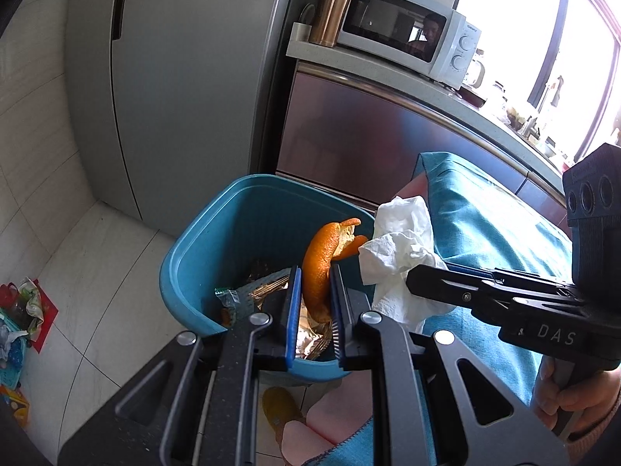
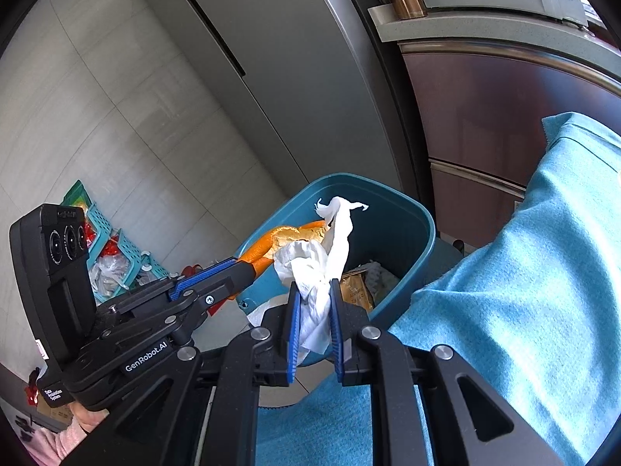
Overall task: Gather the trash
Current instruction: 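Lower the held orange peel and tissue into the teal bin with both tools, then open both tools over the bin to drop the peel and tissue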
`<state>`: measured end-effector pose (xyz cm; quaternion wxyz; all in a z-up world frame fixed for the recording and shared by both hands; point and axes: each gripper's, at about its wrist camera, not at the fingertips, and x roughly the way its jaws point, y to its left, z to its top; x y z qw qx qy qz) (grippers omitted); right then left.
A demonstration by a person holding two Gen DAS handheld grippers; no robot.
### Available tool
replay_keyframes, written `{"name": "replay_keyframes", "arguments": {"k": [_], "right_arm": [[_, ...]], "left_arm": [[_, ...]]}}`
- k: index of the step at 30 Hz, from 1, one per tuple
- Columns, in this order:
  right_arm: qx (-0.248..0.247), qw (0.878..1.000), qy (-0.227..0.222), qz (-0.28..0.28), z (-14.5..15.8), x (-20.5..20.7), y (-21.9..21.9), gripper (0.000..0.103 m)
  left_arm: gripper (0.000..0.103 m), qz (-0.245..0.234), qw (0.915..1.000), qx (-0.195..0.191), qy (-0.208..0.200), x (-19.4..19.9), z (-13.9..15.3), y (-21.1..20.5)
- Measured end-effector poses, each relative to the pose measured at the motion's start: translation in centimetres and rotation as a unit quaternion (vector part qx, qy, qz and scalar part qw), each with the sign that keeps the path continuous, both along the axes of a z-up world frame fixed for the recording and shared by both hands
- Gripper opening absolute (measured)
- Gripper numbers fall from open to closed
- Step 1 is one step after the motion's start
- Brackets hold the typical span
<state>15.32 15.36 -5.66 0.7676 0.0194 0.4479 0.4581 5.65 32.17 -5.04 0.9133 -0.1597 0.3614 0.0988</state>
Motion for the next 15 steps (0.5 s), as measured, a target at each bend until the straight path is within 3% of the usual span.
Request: {"name": "replay_keyframes", "arguments": {"k": [15], "right_arm": [[-0.022,1.0,0.01,-0.003,-0.7,0.3,2.9,0.014]], "left_arm": [[0.014,0.012,0.9998,-0.004,0.016,1.2,-1.6,0.6]]}}
